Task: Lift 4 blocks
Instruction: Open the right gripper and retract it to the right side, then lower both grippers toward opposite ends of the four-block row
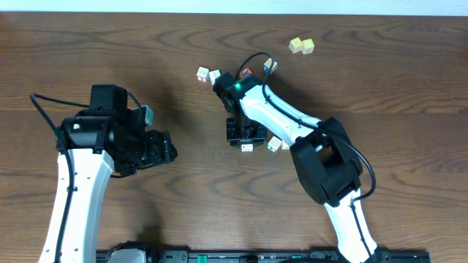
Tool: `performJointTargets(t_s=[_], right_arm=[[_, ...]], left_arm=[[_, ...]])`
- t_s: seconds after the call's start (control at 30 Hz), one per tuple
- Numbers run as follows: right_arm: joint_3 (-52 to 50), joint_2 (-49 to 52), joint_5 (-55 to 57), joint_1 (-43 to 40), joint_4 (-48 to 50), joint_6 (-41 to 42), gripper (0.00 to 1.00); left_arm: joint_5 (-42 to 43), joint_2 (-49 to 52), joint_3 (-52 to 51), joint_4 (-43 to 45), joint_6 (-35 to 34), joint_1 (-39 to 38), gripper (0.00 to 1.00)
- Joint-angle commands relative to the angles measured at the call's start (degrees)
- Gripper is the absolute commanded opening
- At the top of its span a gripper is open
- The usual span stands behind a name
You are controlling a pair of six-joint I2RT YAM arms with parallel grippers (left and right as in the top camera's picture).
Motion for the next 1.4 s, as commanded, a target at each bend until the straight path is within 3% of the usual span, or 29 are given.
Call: performJointTargets(t_s=[0.0, 0.33, 0.7, 0.9, 1.0, 1.17, 1.3, 1.37], right_arm=[[0.2, -1.7, 0.8, -0.1, -0.5, -0.3, 0.47], [5.2, -12.3, 0.9, -7.0, -4.9, -6.0, 0.60], [5.3, -27.7, 1.0, -28.4, -17.4, -16.4, 0.61], [-1.8, -28.4, 0.4, -32.9, -16.2, -19.0, 0.43], [-8.8, -28.4, -5.3, -33.9, -11.7, -23.5, 0.25], [-17.7, -28.4, -11.3, -36.9, -5.1, -24.3, 0.15], [-22.8, -28.4, -11.4, -38.3, -4.7, -24.3, 0.01], [-25.5, -28.4, -11.4, -38.1, -2.4, -24.7, 0.01]], left_arm=[[-0.5, 0.1, 1.0, -0.3, -0.1, 0.3, 0.79], [-0.5, 0.1, 1.0, -0.3, -0.1, 0.3, 0.79], [-0.5, 0.1, 1.0, -0.3, -0.1, 0.3, 0.79], [-0.5, 0.1, 1.0, -0.3, -0.1, 0.3, 0.79], [-0.5, 0.1, 1.0, -0.3, -0.1, 0.3, 0.79], [0.0, 0.1, 1.0, 0.9, -0.8, 0.3, 0.79], [-0.1, 0.1, 1.0, 2.3, -0.8, 0.3, 0.79], [-0.1, 0.1, 1.0, 2.7, -0.8, 0.3, 0.79]])
